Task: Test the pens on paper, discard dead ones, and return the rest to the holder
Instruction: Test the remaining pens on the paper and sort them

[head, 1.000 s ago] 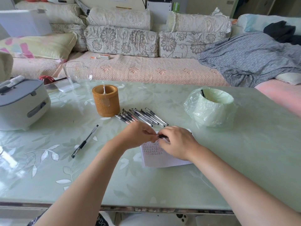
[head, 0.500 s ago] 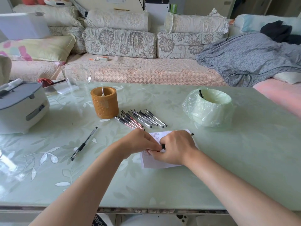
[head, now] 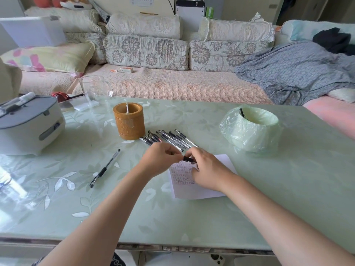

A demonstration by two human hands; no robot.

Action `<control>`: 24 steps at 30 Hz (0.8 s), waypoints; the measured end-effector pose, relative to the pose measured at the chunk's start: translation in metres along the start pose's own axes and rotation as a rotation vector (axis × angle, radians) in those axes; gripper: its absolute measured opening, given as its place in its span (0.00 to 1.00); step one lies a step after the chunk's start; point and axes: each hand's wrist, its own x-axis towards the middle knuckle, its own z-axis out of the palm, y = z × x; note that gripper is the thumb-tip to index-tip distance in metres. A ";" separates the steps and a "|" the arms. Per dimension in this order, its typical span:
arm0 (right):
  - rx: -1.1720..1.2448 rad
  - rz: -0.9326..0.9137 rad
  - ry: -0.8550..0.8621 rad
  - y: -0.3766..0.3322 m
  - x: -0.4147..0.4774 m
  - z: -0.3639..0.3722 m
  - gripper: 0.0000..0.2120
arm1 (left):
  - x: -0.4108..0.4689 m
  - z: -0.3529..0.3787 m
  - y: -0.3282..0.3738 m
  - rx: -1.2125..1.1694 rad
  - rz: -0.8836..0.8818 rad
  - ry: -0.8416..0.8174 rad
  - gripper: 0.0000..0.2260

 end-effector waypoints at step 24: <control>-0.082 0.187 0.318 0.028 0.045 0.006 0.16 | 0.004 -0.050 -0.062 0.770 -0.238 0.232 0.14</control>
